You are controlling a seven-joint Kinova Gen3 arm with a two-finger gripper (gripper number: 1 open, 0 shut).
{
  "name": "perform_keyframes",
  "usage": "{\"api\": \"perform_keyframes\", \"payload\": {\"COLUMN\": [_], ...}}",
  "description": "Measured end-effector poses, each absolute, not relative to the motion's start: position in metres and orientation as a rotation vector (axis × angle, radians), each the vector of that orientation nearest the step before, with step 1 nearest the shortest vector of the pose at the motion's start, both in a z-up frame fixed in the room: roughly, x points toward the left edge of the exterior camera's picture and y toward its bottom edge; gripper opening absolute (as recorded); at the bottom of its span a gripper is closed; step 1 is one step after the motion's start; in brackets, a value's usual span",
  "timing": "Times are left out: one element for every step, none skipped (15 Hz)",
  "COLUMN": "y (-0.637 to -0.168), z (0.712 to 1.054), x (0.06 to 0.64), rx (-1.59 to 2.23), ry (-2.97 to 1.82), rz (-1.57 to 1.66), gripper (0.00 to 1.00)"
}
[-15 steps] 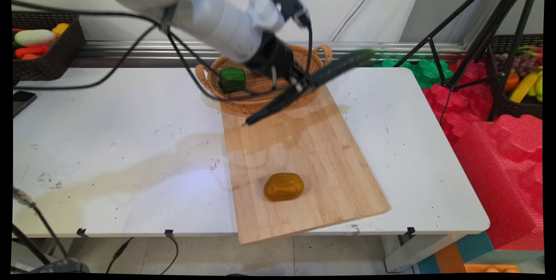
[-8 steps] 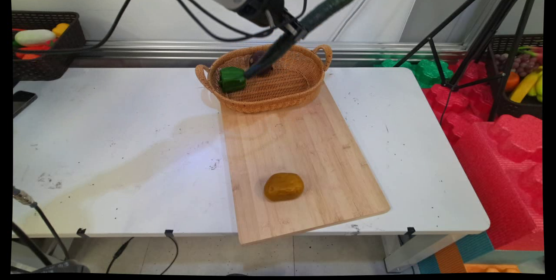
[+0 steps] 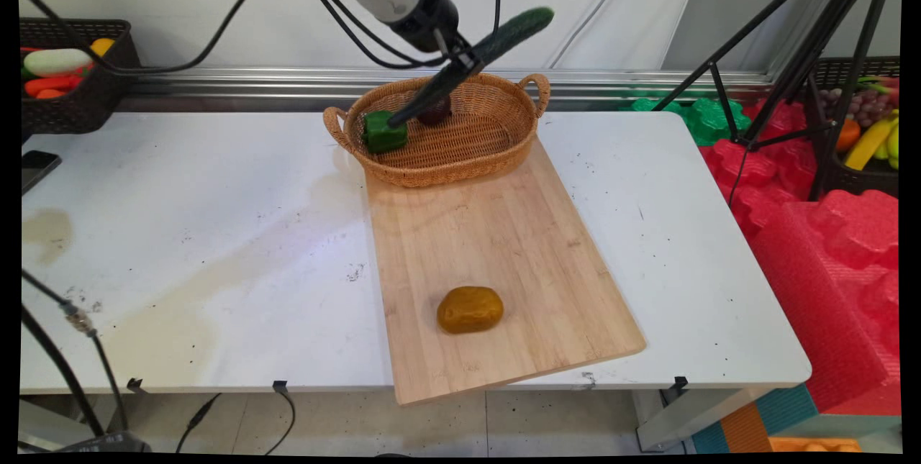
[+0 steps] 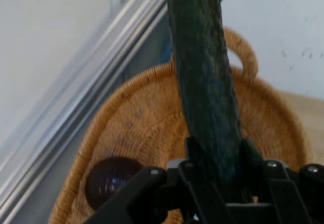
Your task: Place the picked object in the vegetable basket
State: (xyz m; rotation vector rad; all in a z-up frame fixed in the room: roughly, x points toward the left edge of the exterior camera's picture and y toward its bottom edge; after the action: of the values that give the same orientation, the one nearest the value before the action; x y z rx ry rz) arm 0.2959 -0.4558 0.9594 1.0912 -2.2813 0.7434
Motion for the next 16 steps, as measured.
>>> {"api": "perform_keyframes", "payload": {"y": [-0.460, -0.463, -0.466, -0.470, -0.472, -0.475, -0.477, -0.478, -0.479, -0.480, -0.482, -0.483, -0.484, -0.485, -0.486, -0.487], "z": [0.951, 0.947, 0.939, 0.931, 0.922, 0.915, 0.908, 0.901, 0.896, 0.890, 0.886, 0.883, 0.879, 0.877, 0.875, 0.875], "x": [0.296, 0.296, 0.296, 0.296, 0.297, 0.298, 0.299, 0.300, 0.301, 0.302, 0.303, 0.303, 0.302, 0.301, 0.300, 0.300], "rx": [1.100, 1.107, 1.118, 1.137, 1.156, 1.171, 1.191, 1.207, 1.220, 1.223, 1.218, 1.211, 1.204, 1.199, 1.193, 1.189], "ry": [-2.308, -2.324, -2.345, -2.367, -2.387, -2.404, -2.420, -2.435, -2.447, -2.462, -2.479, -2.491, -2.501, -2.504, -2.506, -2.506], "rz": [0.732, 0.724, 0.711, 0.694, 0.678, 0.664, 0.649, 0.635, 0.625, 0.616, 0.611, 0.608, 0.604, 0.601, 0.600, 0.601], "gripper": [0.00, 0.00, 0.00, 0.00, 0.00, 0.00, 0.00, 0.00, 0.00, 0.00, 0.00, 0.00, 0.00, 0.00, 0.00, 1.00]}}
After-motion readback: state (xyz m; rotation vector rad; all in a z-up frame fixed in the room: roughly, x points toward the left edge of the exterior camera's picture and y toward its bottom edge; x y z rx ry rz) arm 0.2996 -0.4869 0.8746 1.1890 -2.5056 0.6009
